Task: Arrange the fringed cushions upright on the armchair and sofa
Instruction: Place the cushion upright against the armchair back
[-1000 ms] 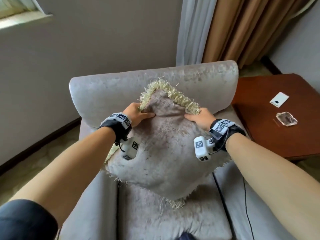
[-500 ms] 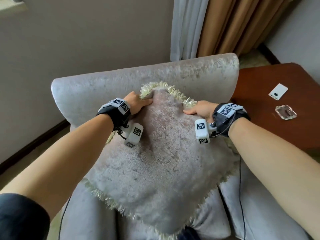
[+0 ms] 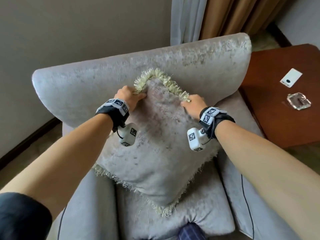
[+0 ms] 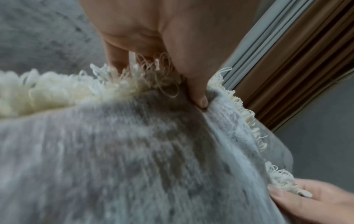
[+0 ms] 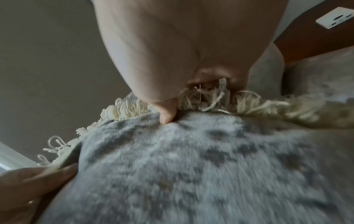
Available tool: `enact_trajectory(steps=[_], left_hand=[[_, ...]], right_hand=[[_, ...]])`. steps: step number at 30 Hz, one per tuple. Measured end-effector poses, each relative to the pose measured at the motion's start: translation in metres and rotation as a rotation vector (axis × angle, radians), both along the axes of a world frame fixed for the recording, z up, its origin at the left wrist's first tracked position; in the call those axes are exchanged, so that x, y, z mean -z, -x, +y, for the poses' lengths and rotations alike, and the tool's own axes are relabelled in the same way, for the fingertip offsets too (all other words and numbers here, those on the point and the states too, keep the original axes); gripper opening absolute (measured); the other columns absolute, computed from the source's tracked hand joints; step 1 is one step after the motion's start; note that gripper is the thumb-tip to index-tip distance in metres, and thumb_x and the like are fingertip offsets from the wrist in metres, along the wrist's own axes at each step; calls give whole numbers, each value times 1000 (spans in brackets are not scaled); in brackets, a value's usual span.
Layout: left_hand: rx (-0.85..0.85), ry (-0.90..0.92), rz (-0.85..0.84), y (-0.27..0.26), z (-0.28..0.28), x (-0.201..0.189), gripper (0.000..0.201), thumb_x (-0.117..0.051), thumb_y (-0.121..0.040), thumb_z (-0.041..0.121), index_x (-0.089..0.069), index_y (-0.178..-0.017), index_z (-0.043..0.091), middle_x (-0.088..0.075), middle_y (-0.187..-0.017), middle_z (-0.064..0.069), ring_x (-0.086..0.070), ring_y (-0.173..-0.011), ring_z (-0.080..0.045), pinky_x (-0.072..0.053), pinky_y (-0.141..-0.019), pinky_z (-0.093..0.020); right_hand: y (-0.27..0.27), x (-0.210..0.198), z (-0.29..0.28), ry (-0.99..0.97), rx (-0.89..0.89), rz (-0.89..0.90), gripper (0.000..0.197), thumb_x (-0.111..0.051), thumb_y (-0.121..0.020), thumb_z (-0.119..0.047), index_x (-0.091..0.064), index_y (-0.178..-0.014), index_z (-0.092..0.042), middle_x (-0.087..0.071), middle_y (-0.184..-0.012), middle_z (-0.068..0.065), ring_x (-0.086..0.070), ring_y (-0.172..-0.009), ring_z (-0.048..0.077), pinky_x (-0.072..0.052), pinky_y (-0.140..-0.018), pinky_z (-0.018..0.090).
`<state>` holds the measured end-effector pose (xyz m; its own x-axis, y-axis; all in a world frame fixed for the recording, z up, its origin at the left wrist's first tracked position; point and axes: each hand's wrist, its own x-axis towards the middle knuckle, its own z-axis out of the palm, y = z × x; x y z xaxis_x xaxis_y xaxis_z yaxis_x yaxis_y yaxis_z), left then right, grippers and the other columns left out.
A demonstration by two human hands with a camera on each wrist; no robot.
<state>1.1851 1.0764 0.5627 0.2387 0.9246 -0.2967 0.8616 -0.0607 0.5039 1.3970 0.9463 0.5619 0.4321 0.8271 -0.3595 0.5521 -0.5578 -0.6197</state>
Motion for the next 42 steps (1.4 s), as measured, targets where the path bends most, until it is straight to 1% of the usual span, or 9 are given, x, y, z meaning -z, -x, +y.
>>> enact_trajectory(steps=[5, 9, 11, 16, 23, 27, 32, 37, 42], left_hand=[[-46, -66, -106, -21, 6, -21, 36, -67, -85, 48, -54, -72, 17, -57, -74, -3, -54, -67, -24, -38, -61, -27], [-57, -78, -82, -18, -1, -14, 34, -65, -88, 46, -59, -81, 13, -64, -85, -12, -60, -74, -29, -43, -62, -30], [-48, -91, -97, -17, -3, -17, 31, -62, -90, 45, -60, -90, 14, -64, -92, -12, -64, -84, -32, -45, -65, -30], [-104, -344, -28, -7, -18, -15, 63, -49, -92, 53, -24, -146, 31, -22, -155, -12, -29, -140, -34, -29, -109, -55], [760, -836, 274, -24, -81, 34, 65, -36, -95, 49, -16, -153, 26, -7, -162, -9, -1, -149, -25, -2, -118, -57], [834, -784, 478, -5, -42, 64, 60, -20, -99, 58, -4, -154, 39, -8, -164, 0, -4, -151, -22, -2, -120, -52], [520, -756, 355, -18, -53, 34, 67, -19, -98, 58, -1, -155, 29, 5, -164, -8, 7, -150, -29, 11, -115, -57], [1131, -850, 506, -41, -79, 60, 64, -25, -96, 64, -16, -153, 37, -5, -164, -6, -2, -151, -27, 5, -116, -56], [818, -813, 516, -16, -43, 53, 62, -18, -97, 64, -5, -153, 41, -3, -164, -1, -2, -151, -25, 0, -118, -58]], right_hand=[[-14, -5, 19, -94, 121, 23, 34, -56, -95, -13, -47, -63, -13, -46, -60, 3, -39, -53, 18, -32, -38, 15], [-10, 12, 22, -112, 163, 26, 41, -56, -95, -17, -41, -57, -23, -53, -75, 7, -42, -79, 23, -42, -78, 29], [-9, 9, 19, -134, 185, 37, 41, -55, -94, -14, -39, -56, -19, -47, -62, 3, -40, -65, 24, -39, -61, 25], [-15, 7, 11, -391, 341, 5, 16, -59, -89, -17, -66, -100, -7, -65, -98, 8, -58, -90, 22, -42, -74, 23], [45, 46, -19, -898, 274, -378, 59, -53, -95, -26, -38, -145, 1, -22, -156, 28, -21, -146, 37, -16, -119, 50], [69, 158, -62, -510, 225, -449, 69, -39, -94, -49, -27, -152, -13, -18, -159, 21, -17, -148, 38, -11, -118, 55], [83, 226, -139, 77, 1041, 95, 74, -22, -98, -55, -9, -156, -12, 0, -163, 19, -4, -150, 33, -5, -119, 53], [156, 184, -77, -454, 451, -153, 74, -38, -93, -55, -14, -154, -19, 2, -162, 17, -9, -149, 35, -6, -119, 47], [177, 259, -173, 242, 396, 34, 85, -32, -87, -71, 1, -155, -32, 7, -163, 14, 3, -150, 32, -9, -118, 59]])
